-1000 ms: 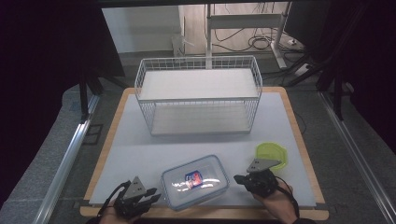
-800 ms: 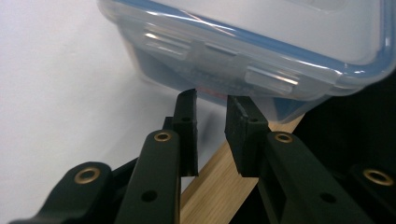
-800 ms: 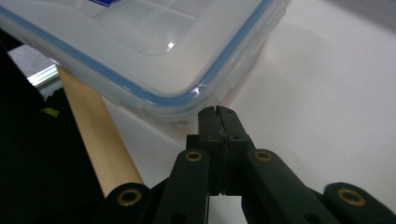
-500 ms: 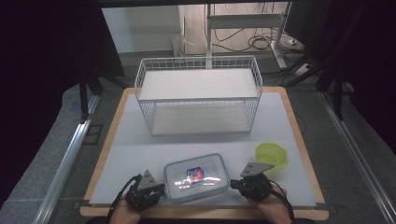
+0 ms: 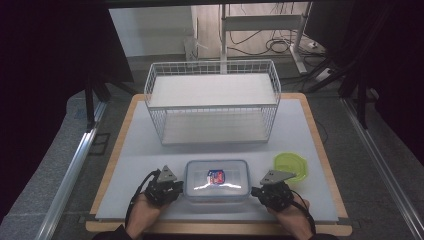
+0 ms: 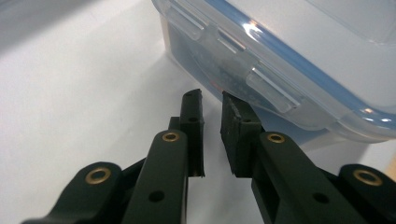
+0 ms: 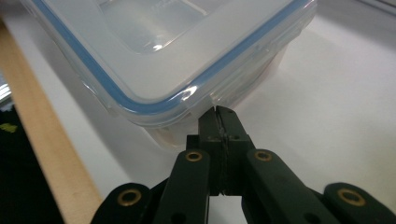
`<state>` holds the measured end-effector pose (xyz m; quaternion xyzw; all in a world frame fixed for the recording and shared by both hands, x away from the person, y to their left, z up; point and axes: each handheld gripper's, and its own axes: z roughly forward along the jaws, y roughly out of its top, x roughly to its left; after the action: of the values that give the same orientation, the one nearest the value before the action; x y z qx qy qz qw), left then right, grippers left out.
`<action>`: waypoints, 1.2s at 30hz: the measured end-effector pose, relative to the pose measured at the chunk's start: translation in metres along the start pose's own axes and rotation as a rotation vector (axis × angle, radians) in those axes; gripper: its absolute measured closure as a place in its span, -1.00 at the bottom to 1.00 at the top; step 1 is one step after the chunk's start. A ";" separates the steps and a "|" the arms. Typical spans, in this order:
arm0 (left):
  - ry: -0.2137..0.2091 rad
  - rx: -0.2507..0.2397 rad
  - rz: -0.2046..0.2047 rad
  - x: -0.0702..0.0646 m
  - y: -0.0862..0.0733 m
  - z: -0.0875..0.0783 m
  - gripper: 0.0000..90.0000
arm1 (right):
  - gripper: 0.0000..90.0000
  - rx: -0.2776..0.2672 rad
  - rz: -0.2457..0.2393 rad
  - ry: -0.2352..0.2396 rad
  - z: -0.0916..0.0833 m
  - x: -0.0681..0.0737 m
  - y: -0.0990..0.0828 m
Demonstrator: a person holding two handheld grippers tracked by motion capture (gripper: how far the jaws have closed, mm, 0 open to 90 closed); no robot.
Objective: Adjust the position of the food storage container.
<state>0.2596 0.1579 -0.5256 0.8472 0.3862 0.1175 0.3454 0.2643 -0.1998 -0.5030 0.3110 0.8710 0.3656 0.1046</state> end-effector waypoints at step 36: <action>0.039 -0.130 0.021 0.014 -0.026 -0.033 -0.79 | -0.10 -0.006 -0.045 -0.033 -0.019 -0.017 -0.008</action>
<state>0.2390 0.1964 -0.5199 0.8247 0.3753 0.1622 0.3908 0.2665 -0.2250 -0.4958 0.2969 0.8749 0.3604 0.1282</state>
